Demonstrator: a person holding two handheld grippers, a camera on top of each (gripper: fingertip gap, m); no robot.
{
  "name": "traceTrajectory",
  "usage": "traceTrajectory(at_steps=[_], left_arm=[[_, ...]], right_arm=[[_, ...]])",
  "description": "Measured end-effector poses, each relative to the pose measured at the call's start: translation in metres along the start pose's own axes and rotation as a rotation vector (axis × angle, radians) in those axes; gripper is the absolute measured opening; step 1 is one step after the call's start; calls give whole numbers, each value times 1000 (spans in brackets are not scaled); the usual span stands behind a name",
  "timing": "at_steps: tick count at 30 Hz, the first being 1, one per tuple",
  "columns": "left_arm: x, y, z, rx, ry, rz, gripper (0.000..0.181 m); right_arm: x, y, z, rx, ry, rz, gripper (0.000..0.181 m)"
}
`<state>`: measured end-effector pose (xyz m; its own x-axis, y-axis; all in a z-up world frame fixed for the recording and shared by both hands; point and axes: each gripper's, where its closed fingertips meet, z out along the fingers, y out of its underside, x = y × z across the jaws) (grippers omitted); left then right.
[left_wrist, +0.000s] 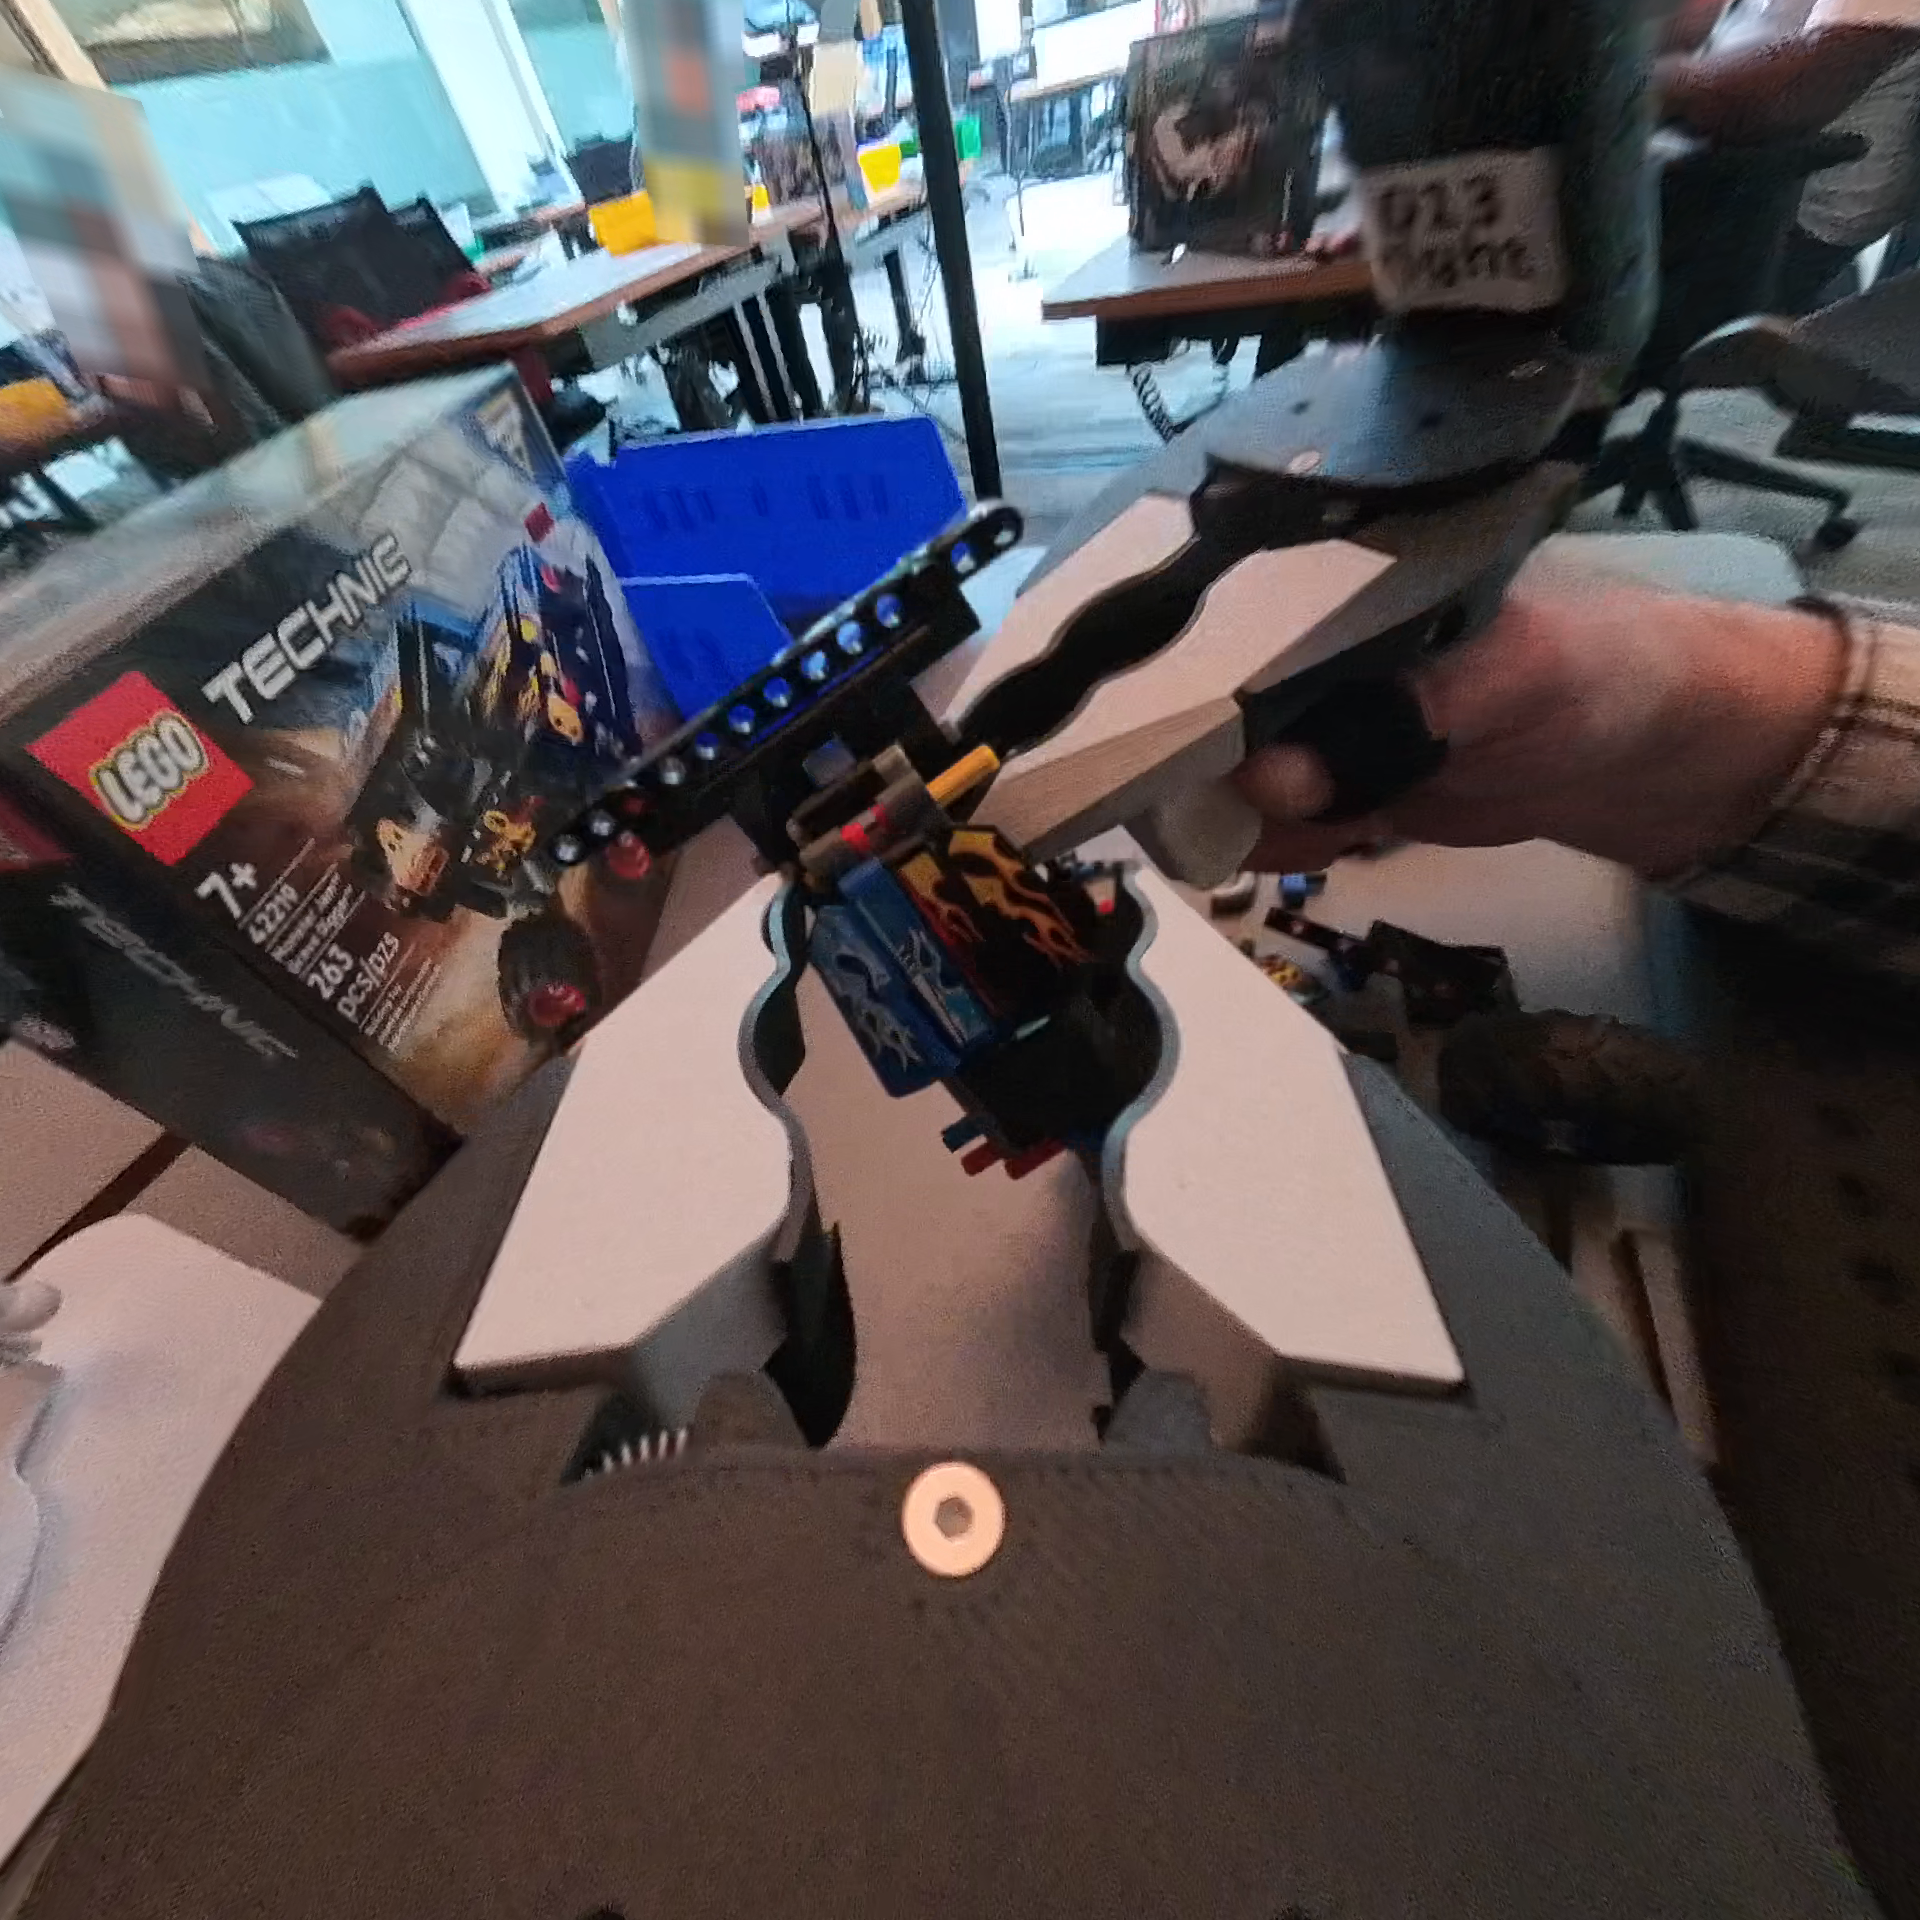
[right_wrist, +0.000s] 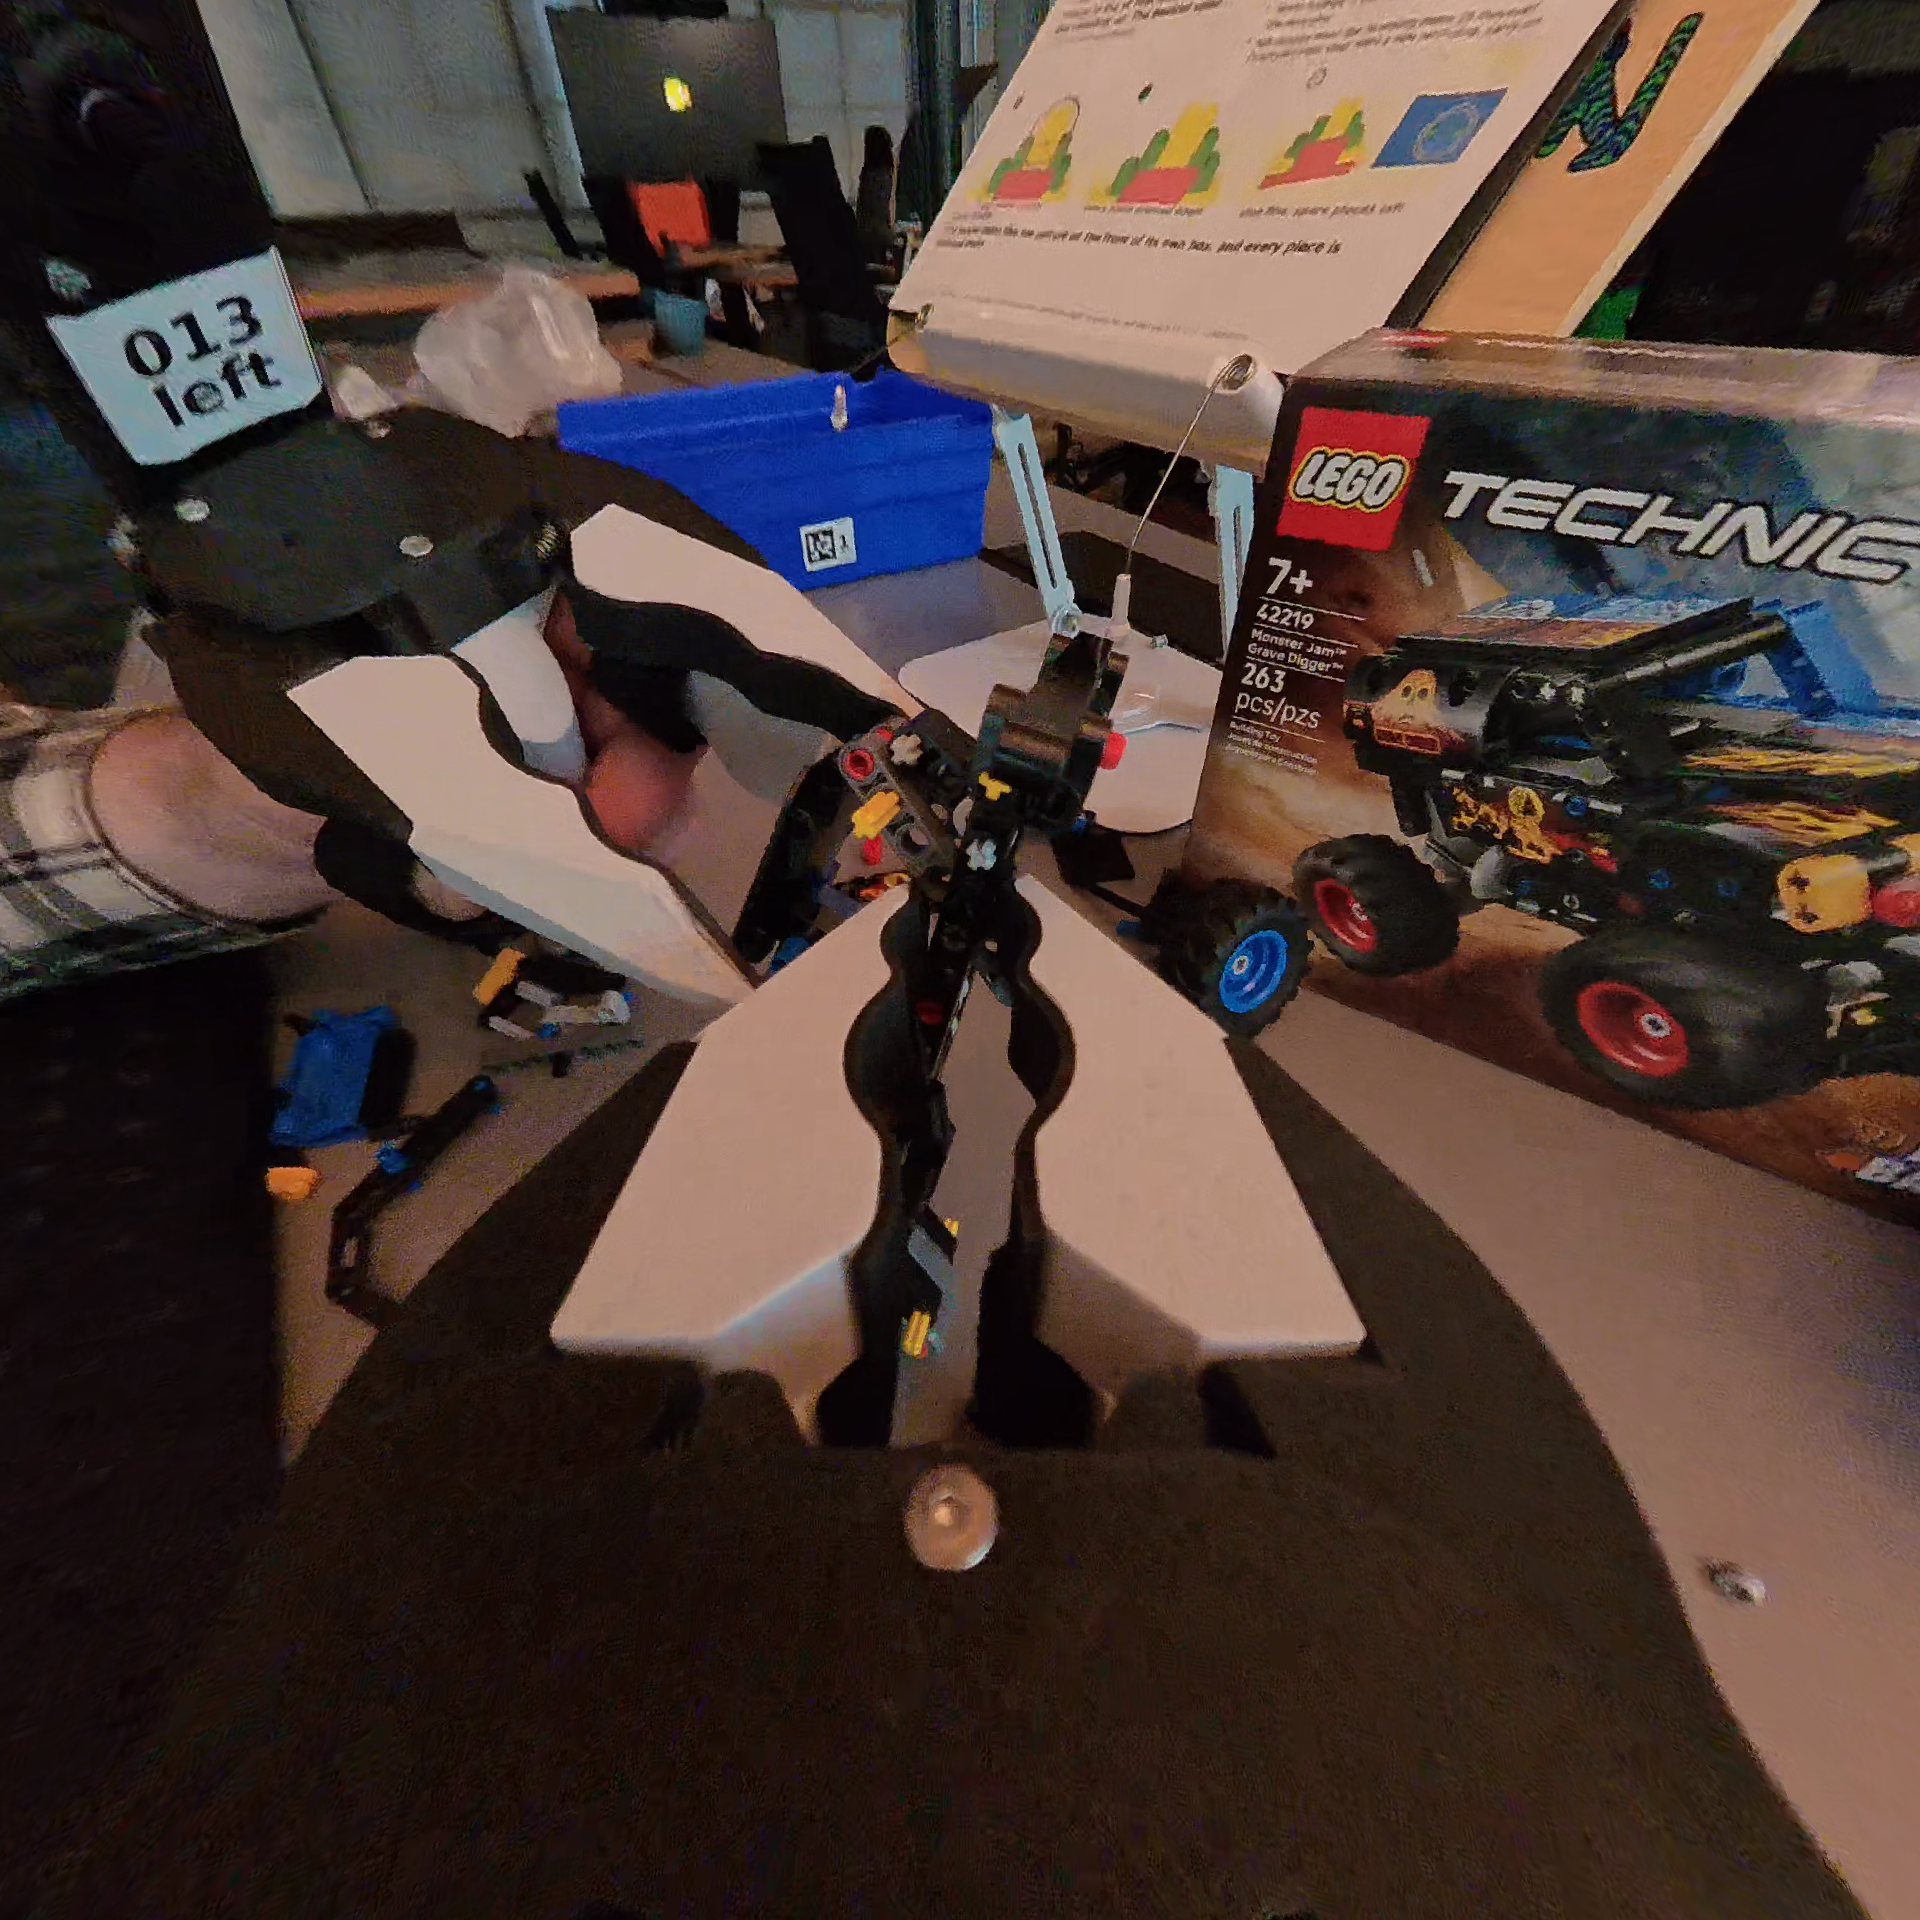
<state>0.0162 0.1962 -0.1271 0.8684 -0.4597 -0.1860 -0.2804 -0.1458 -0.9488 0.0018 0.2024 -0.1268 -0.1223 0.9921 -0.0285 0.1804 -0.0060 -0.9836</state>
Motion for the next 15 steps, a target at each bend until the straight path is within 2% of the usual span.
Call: traceTrajectory(at_steps=[2,5,10,15], left_arm=[[-5,12,3,-68,-60,27,58],[-13,14,-1,-79,-98,-28,52],[-18,14,-2,-13,-60,-72,48],[-15,3,-8,100,-1,-78,46]], right_arm=[[-3,1,6,-31,61,-103,10],[-4,-2,9,-39,120,-176,10],[-1,-3,11,-49,167,-197,10],[-6,-8,9,-11,134,-140,10]])
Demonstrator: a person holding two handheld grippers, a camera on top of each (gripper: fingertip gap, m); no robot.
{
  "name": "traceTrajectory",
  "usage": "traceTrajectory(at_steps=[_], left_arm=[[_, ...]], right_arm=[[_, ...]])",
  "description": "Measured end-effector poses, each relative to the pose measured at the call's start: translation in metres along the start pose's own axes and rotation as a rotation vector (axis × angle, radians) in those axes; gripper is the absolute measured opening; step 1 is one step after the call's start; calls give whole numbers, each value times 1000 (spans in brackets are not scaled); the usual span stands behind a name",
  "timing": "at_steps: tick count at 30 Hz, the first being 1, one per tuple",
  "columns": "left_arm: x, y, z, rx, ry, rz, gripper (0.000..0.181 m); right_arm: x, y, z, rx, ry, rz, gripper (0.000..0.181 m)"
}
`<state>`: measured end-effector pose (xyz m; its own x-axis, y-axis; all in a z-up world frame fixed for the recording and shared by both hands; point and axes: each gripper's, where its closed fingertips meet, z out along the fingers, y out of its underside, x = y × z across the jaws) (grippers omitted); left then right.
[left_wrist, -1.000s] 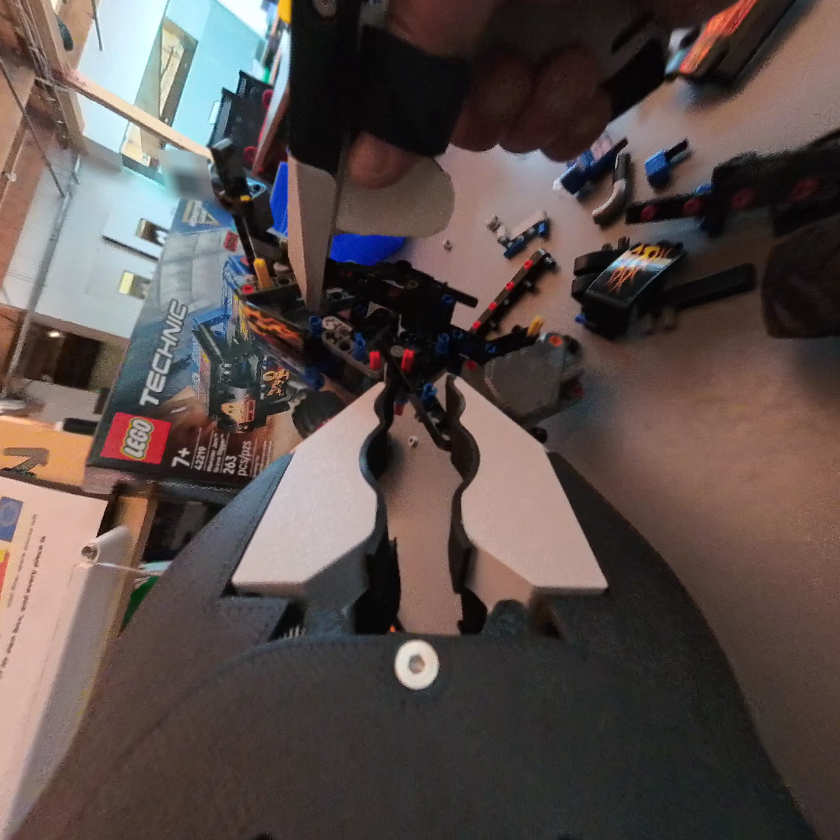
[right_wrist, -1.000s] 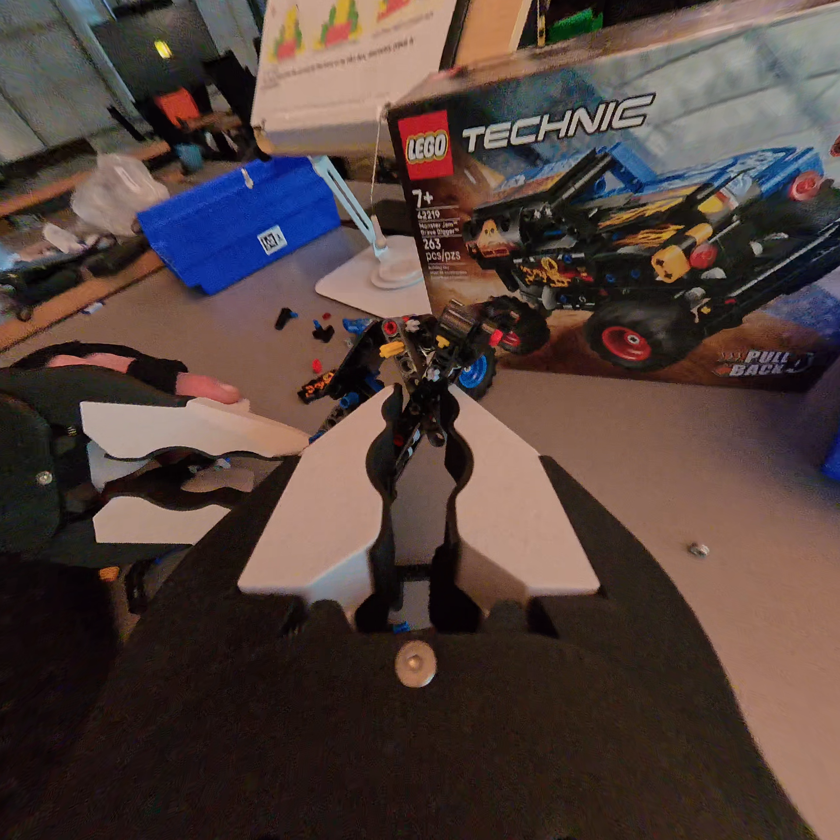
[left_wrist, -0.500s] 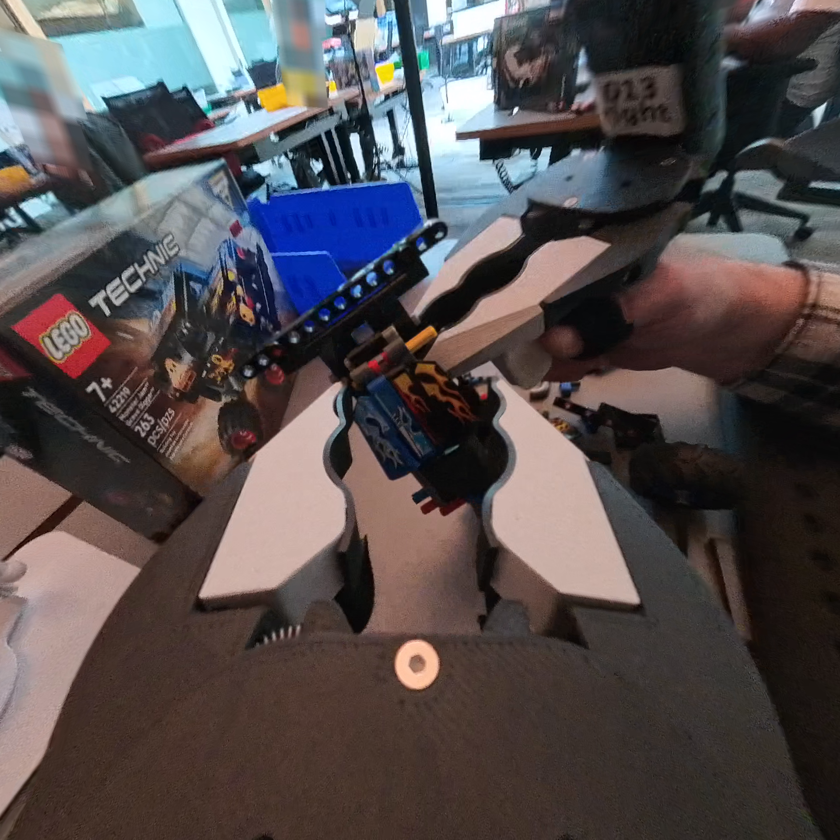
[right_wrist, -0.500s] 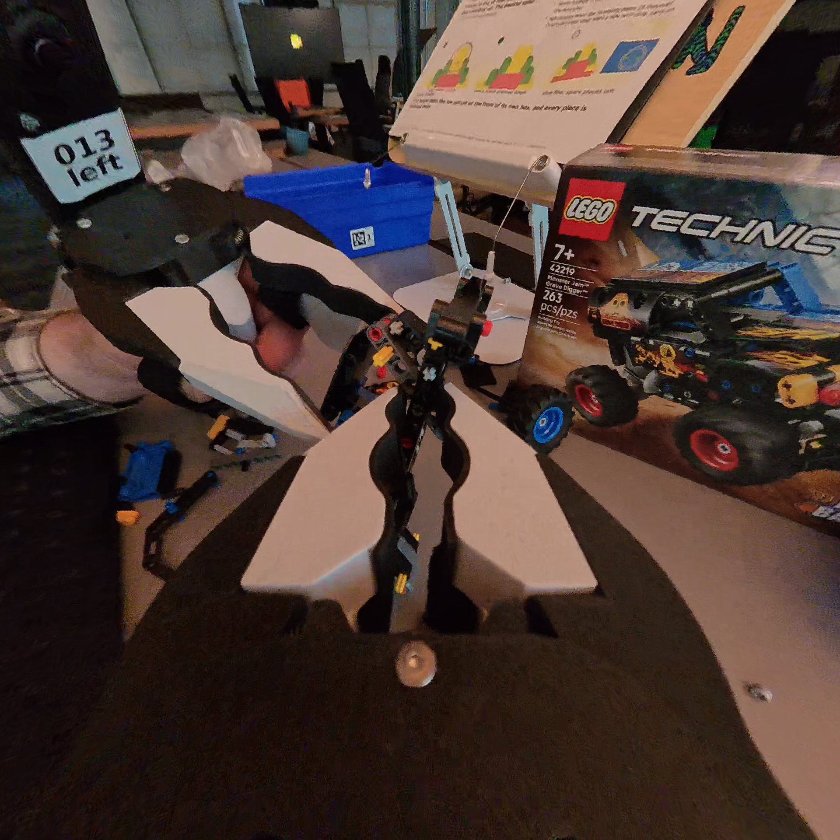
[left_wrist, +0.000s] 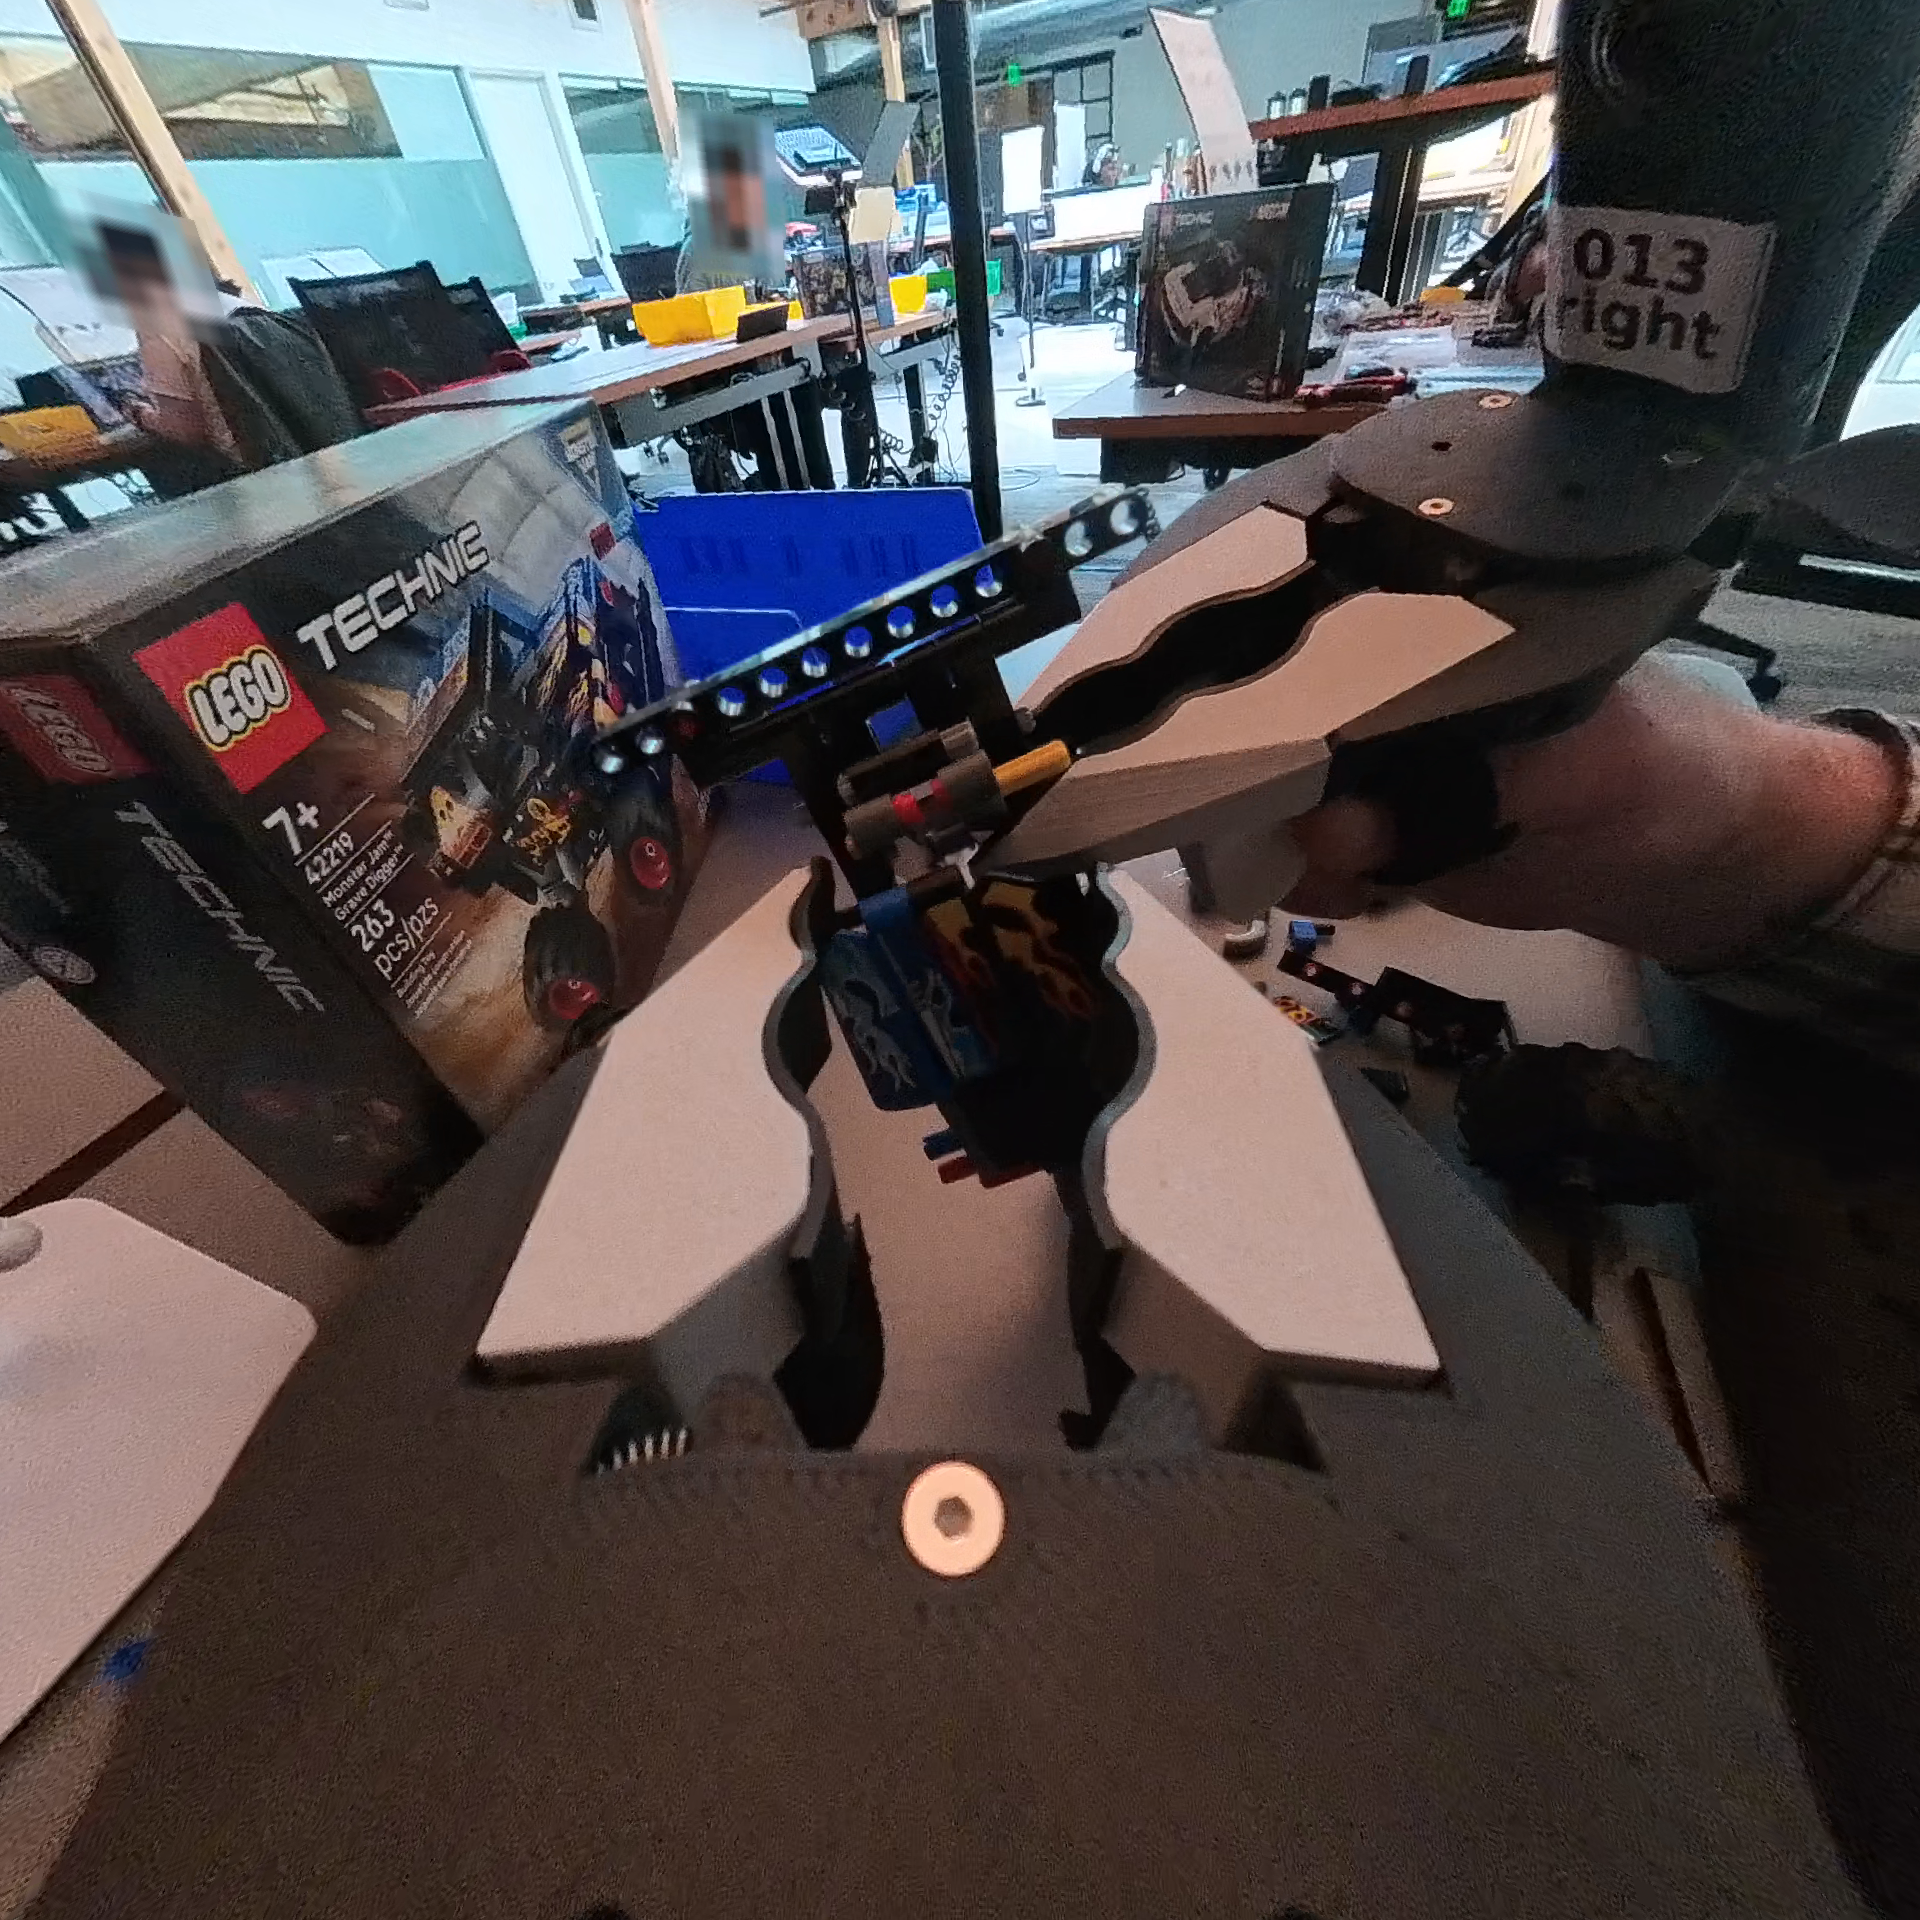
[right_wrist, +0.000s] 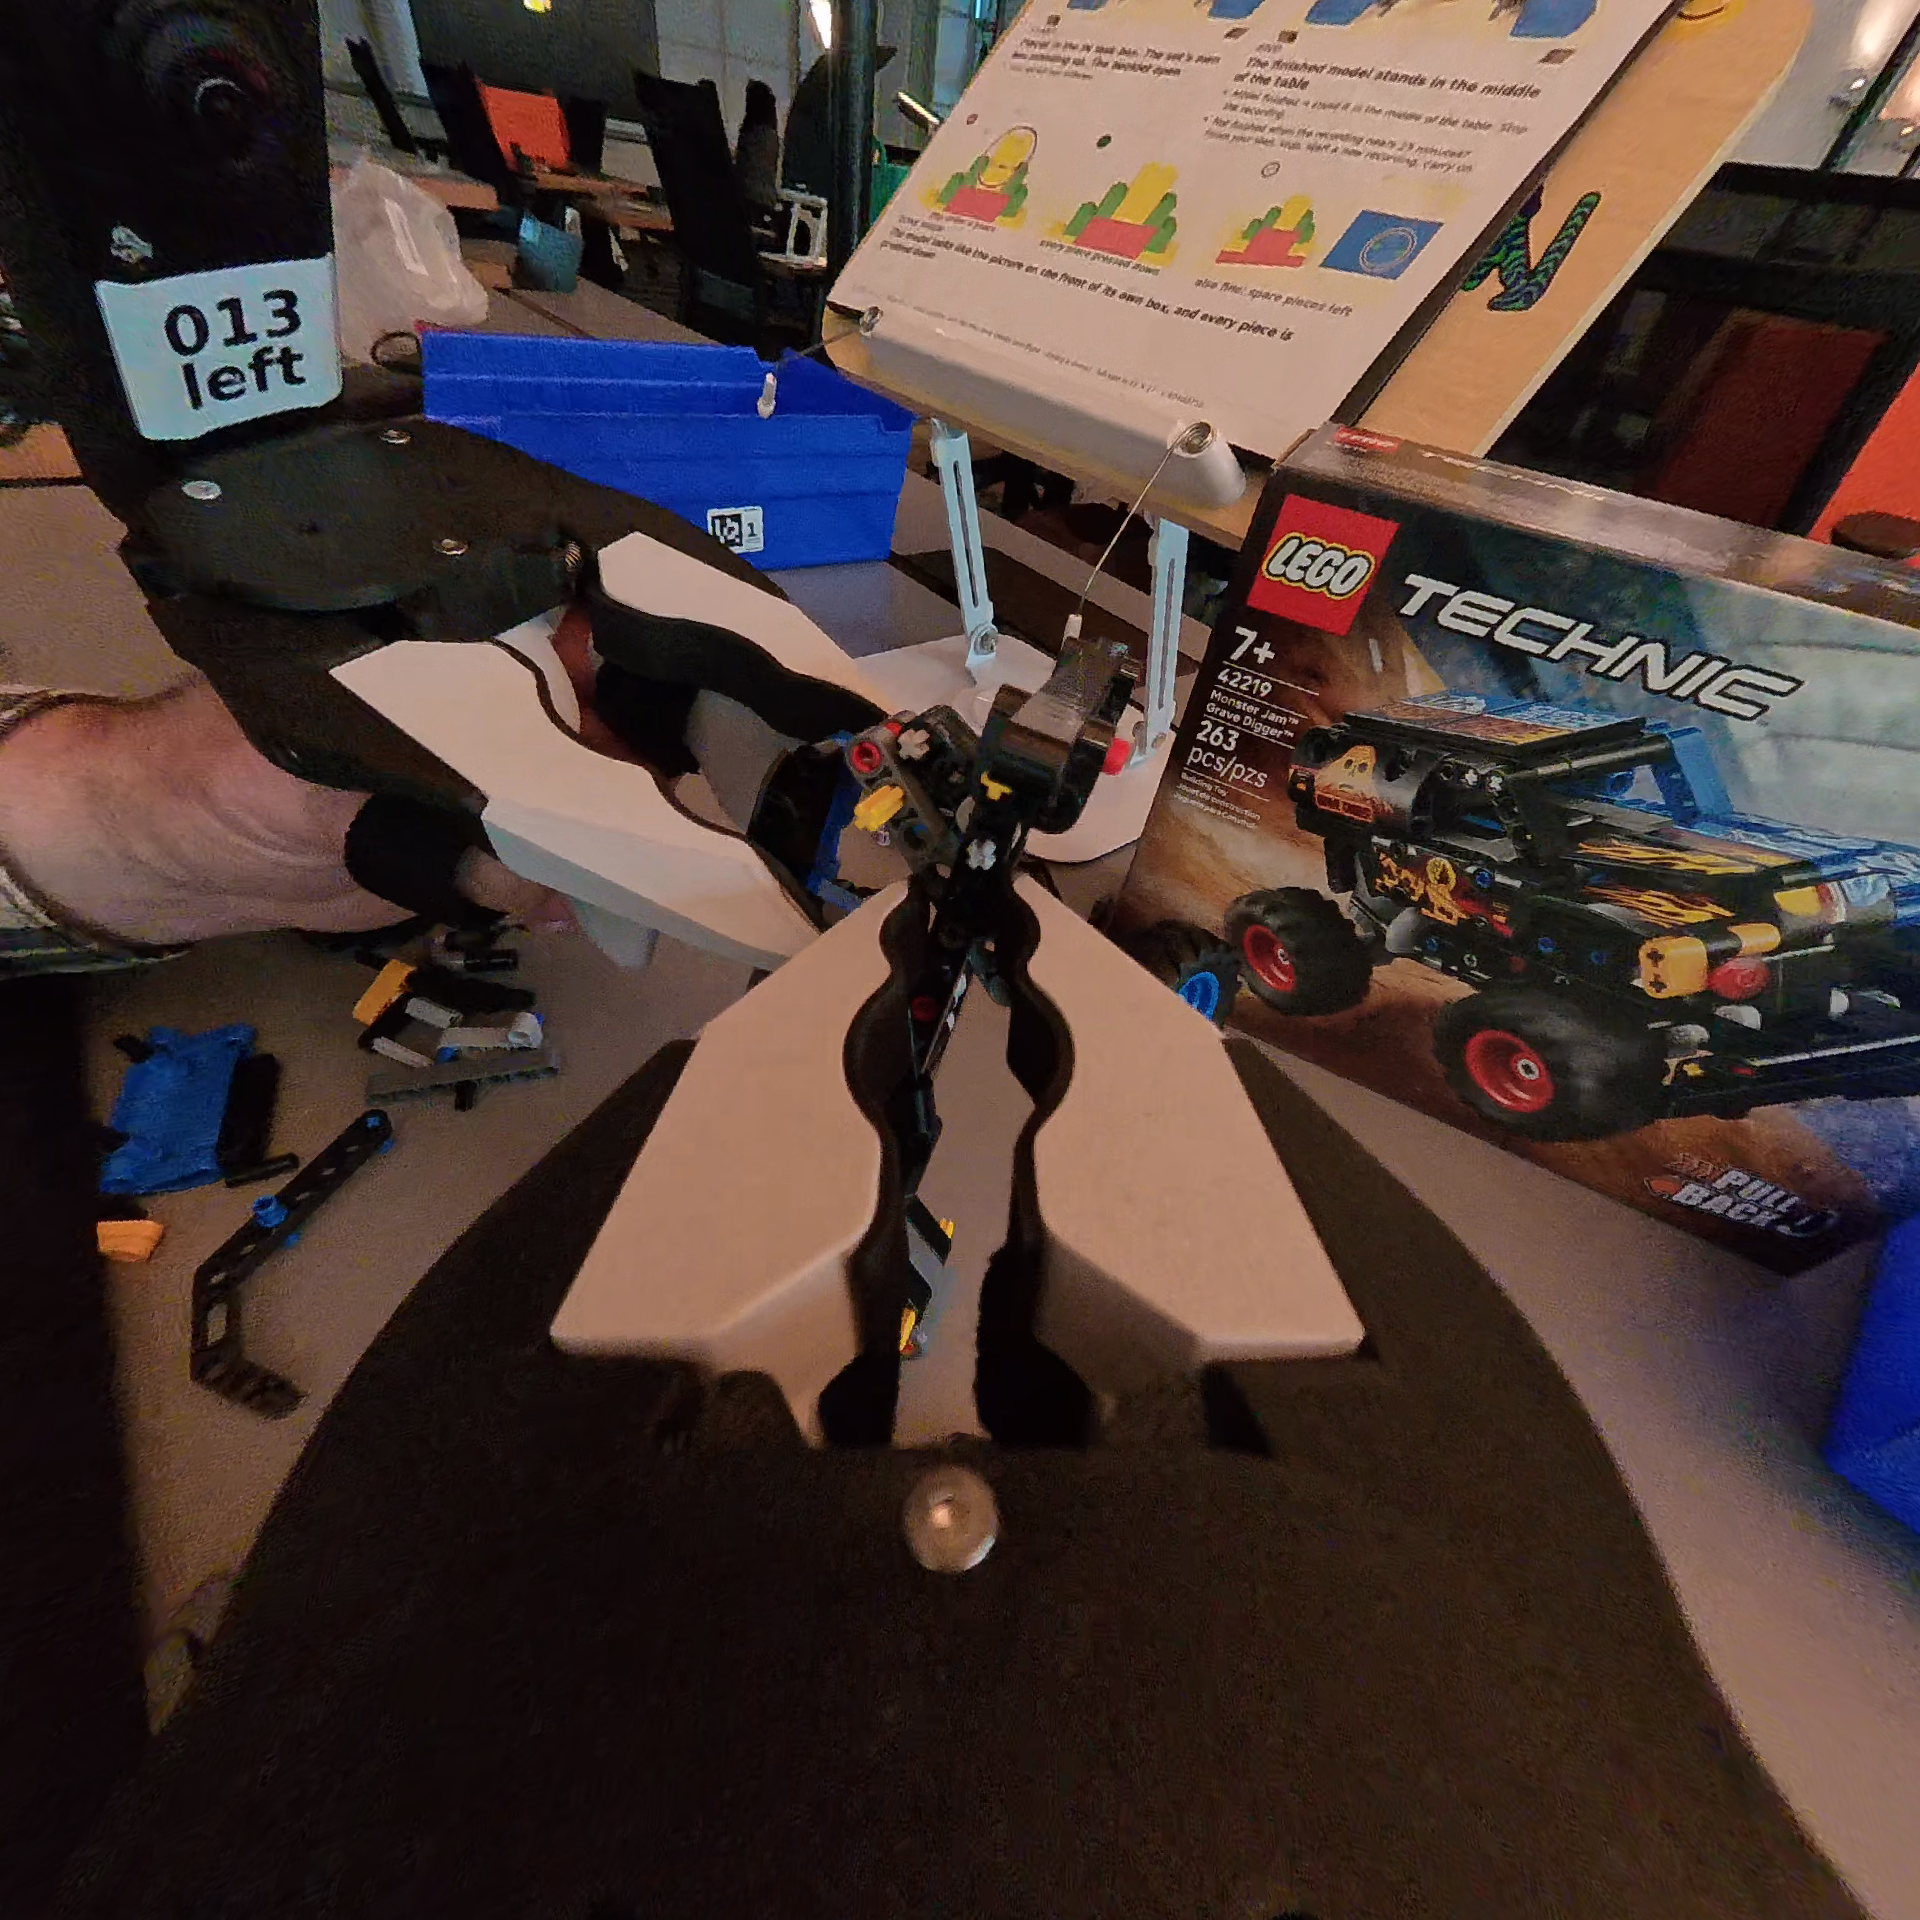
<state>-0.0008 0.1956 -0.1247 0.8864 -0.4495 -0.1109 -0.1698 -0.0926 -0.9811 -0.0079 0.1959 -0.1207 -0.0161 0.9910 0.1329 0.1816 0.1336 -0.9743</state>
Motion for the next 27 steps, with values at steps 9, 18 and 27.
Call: traceTrajectory(at_steps=[9,18,27], left_arm=[[-16,-43,-40,233,63,-55,46],[10,-27,-30,211,374,-327,30],[18,-37,-40,272,386,-256,5]], right_arm=[[-10,-8,-14,101,-160,60,11],[-45,-22,-29,202,-439,127,11],[-41,-24,-33,216,-418,109,18]])
